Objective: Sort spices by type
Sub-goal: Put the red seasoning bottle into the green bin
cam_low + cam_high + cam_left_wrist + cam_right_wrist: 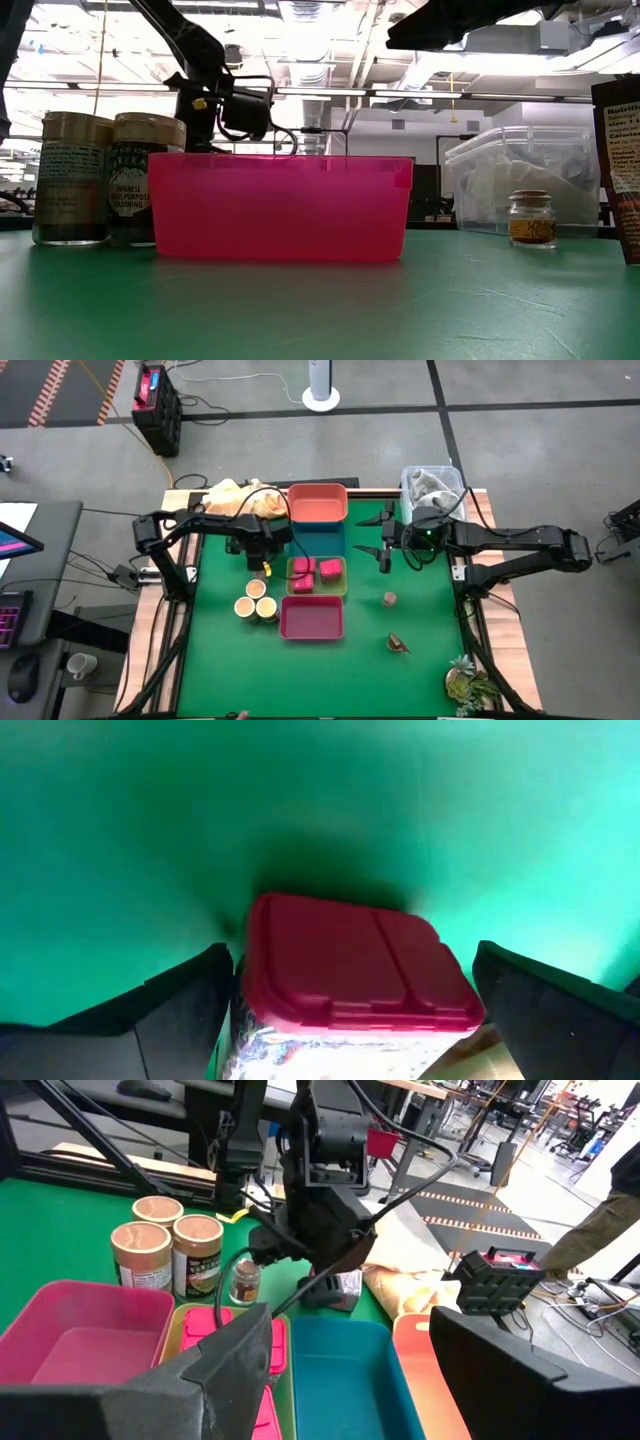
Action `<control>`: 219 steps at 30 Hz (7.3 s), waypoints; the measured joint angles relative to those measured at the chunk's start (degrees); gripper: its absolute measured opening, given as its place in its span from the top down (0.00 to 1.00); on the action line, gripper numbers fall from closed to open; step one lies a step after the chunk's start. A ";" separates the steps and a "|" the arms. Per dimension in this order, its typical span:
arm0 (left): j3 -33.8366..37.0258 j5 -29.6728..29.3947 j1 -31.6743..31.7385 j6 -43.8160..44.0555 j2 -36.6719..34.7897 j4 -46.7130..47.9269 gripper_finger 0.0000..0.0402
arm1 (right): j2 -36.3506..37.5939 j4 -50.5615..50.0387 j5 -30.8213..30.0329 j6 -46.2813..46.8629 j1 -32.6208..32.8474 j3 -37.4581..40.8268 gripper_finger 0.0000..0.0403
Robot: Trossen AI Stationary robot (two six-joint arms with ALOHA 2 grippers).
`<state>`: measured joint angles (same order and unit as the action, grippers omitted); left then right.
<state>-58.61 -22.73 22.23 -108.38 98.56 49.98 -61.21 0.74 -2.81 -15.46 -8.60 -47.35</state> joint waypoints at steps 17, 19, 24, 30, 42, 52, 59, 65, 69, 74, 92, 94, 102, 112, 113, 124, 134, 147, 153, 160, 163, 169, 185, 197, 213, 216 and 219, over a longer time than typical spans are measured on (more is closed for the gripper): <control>0.02 -0.07 3.45 -2.83 0.00 -2.05 0.03 | 0.00 0.23 0.00 0.04 0.00 0.00 0.26; 0.02 -0.10 4.18 -5.07 0.00 -2.92 0.06 | 0.00 0.23 0.00 0.04 0.00 0.00 0.26; 0.02 -0.30 5.19 -12.23 0.00 -6.86 0.15 | 0.00 0.21 0.00 0.03 0.00 0.00 0.26; -0.02 1.11 5.21 -17.56 0.00 -10.80 0.20 | 0.00 0.19 0.00 0.02 -0.04 0.00 0.26; 0.02 0.73 2.66 -5.88 -1.13 -10.72 0.21 | 0.00 -0.02 0.00 0.00 -0.13 0.00 0.26; 0.02 3.05 1.19 7.87 -10.19 -8.32 0.21 | 0.00 0.65 0.00 0.44 -0.13 0.00 0.26; 0.02 8.24 1.22 19.34 -18.86 -10.76 0.21 | -1.15 1.80 -0.57 0.29 0.46 -0.03 0.26; 0.02 14.14 1.24 39.39 -24.45 -20.84 0.21 | -7.42 8.44 -6.44 -0.42 1.16 -0.02 0.26; 0.02 14.89 0.45 53.53 -26.17 -27.49 0.21 | -11.85 16.27 -11.24 2.33 1.82 -0.37 0.26; 0.02 15.01 -1.40 67.51 -26.35 -31.65 0.21 | -16.69 17.67 -15.65 3.43 4.09 -4.15 0.26; 0.02 43.26 -0.30 100.47 -26.32 -30.22 0.21 | -34.62 -13.56 -24.74 -37.31 15.67 -32.15 0.26; 0.01 45.68 -0.27 102.00 -26.32 -28.90 0.21 | -36.50 -14.15 -24.81 -40.79 16.18 -34.82 0.25; 0.00 51.84 -0.38 104.29 -26.31 -26.79 0.21 | -44.05 -22.65 -24.81 -48.39 16.32 -46.44 0.19; -0.02 59.69 -1.63 102.52 -26.32 -24.26 0.21 | -47.87 -32.00 -20.59 -51.04 14.76 -56.16 0.19; -0.02 59.80 -1.96 102.14 -26.32 -23.90 0.21 | -47.87 -32.15 -19.44 -51.41 14.75 -56.42 0.19; -0.64 59.74 -2.81 102.20 -26.32 -23.68 0.21 | -51.49 -30.89 -16.55 -53.88 14.82 -57.27 0.19; -2.45 59.79 -2.94 100.65 -26.32 -20.99 0.21 | -53.46 -33.58 -12.49 -51.20 14.40 -61.77 0.21; -2.47 57.19 -3.88 94.90 -26.29 -21.44 0.21 | -53.48 -34.12 -12.00 -48.85 13.60 -61.75 0.30; -2.47 56.66 -3.90 95.48 -26.29 -21.91 0.21 | -53.48 -34.18 -12.23 -47.79 13.95 -61.72 0.30; -2.45 55.06 -3.88 97.38 -26.29 -23.47 0.21 | -53.38 -34.45 -13.67 -46.02 13.38 -61.68 0.30; -2.45 52.48 -3.80 97.47 -26.29 -24.47 0.19 | -53.37 -35.16 -14.99 -45.41 13.05 -61.68 0.30; -2.56 50.30 -2.59 96.64 -26.32 -27.44 0.07 | -53.40 -34.52 -15.34 -44.21 12.52 -61.68 0.32; -2.34 36.02 -0.27 88.70 -32.70 -12.82 0.04 | -50.77 -53.16 -16.95 -28.62 9.39 -61.61 0.64; 6.19 27.44 3.42 99.66 -39.74 -8.84 0.04 | -41.48 -52.23 -12.00 -12.99 3.89 -55.30 0.62; -3.48 31.55 -5.50 91.44 -20.18 -0.57 0.04 | -32.14 -43.27 -11.96 -6.71 0.93 -37.25 0.62; -4.65 31.20 -7.35 89.95 -19.20 0.33 0.04 | -27.02 -36.38 -12.00 -5.58 -0.31 -30.56 0.62; -4.79 29.21 -8.42 89.11 -18.50 0.12 0.04 | -21.88 -28.14 -12.00 -5.35 -1.07 -24.18 0.62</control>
<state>-63.40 6.49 13.81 -19.27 80.06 50.09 -83.09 -27.40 -14.81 -20.82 -9.67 -71.53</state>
